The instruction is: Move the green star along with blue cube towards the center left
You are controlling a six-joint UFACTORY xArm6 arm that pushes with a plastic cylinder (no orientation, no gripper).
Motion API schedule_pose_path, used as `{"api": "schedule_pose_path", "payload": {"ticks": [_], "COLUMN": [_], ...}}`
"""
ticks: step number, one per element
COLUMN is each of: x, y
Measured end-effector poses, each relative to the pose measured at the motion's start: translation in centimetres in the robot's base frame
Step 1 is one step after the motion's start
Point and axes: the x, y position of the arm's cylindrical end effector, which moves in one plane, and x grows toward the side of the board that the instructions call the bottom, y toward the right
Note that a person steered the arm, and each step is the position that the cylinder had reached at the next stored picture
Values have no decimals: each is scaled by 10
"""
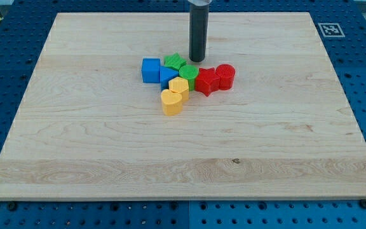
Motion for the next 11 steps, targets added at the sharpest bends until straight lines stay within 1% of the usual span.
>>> {"api": "schedule_pose_path", "payload": {"ticks": [1,3,7,8,9,10,11], "x": [17,21,21,33,23,-15,-19], "y": [0,-8,-80,-92,-92,-93,-114]}}
